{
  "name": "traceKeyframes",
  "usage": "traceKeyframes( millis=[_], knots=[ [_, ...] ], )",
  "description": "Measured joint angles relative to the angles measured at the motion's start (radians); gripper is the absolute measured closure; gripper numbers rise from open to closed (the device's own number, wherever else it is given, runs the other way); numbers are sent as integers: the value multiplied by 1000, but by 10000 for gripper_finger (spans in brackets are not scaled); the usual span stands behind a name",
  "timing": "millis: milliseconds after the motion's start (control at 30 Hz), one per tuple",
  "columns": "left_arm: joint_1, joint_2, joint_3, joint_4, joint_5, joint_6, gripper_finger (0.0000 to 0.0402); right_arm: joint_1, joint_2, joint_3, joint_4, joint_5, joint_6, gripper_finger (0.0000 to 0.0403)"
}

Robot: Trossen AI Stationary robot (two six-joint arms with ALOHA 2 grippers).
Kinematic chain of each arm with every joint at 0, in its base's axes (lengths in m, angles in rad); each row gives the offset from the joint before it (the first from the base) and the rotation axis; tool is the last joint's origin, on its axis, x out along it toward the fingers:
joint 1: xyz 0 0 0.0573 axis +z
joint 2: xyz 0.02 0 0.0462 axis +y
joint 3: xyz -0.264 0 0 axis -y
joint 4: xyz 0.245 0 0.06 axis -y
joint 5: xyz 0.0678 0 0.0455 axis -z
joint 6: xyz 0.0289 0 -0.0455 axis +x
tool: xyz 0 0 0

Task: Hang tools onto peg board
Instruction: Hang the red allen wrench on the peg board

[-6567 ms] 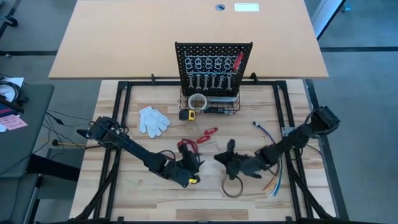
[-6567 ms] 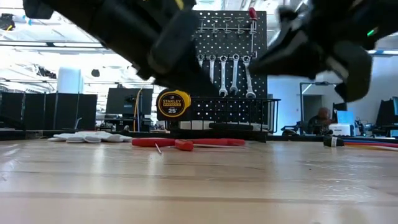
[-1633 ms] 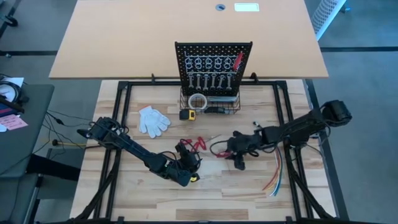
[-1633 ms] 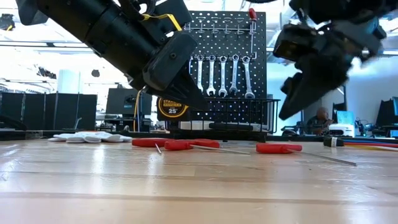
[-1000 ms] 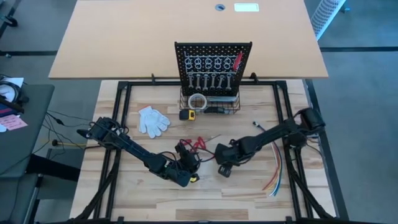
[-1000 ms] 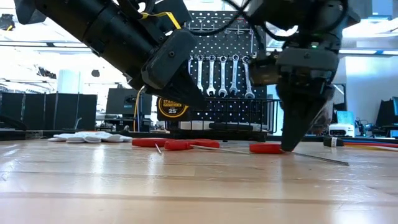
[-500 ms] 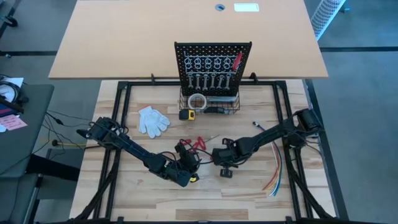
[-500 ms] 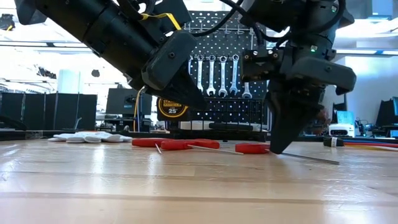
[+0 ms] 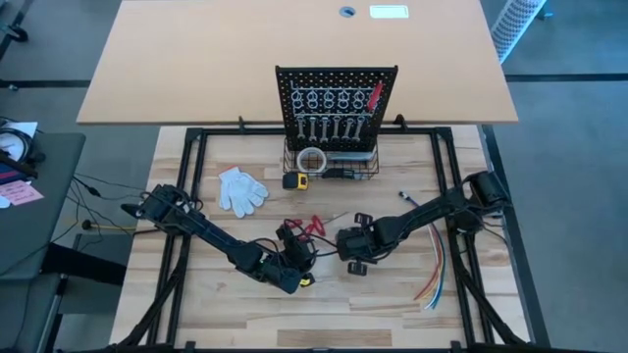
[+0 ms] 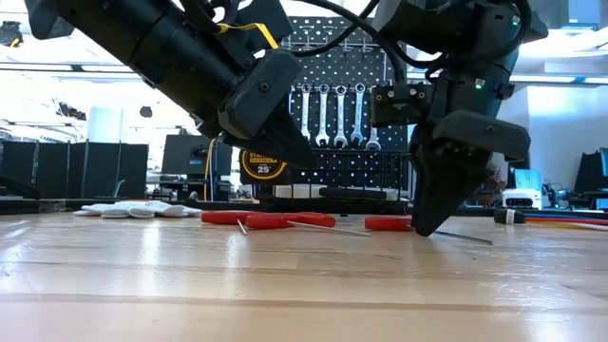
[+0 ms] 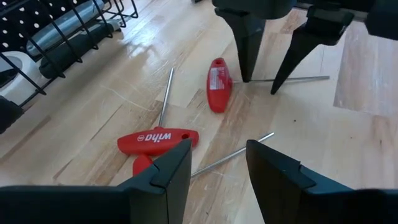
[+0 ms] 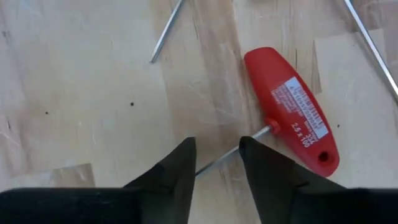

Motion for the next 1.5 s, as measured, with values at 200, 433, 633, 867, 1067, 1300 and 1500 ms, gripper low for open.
traceKeyframes(
  millis=[200, 433, 633, 867, 1067, 1300, 1500],
  knots=[
    [0, 0, 0, 1, 0, 1, 251, 34, -76, 8, -10, 74, 39, 233],
    [0, 0, 0, 0, 0, -2, 251, 27, -59, 10, -44, 99, 210, 251],
    [0, 0, -1, 1, 0, -8, 251, -14, 24, 15, -41, 88, 164, 269],
    [0, 0, -1, 0, 1, -7, 251, -56, 73, 10, 8, 33, -54, 342],
    [-3, 0, -1, -3, 8, -6, 251, -75, 46, -61, 137, 6, -178, 392],
    [-3, 0, -1, -3, 6, -4, 251, -64, -107, -246, 430, -39, -301, 399],
    [-4, 0, -1, 16, 6, 9, 251, -114, -234, -483, 775, -209, -303, 401]
  ],
)
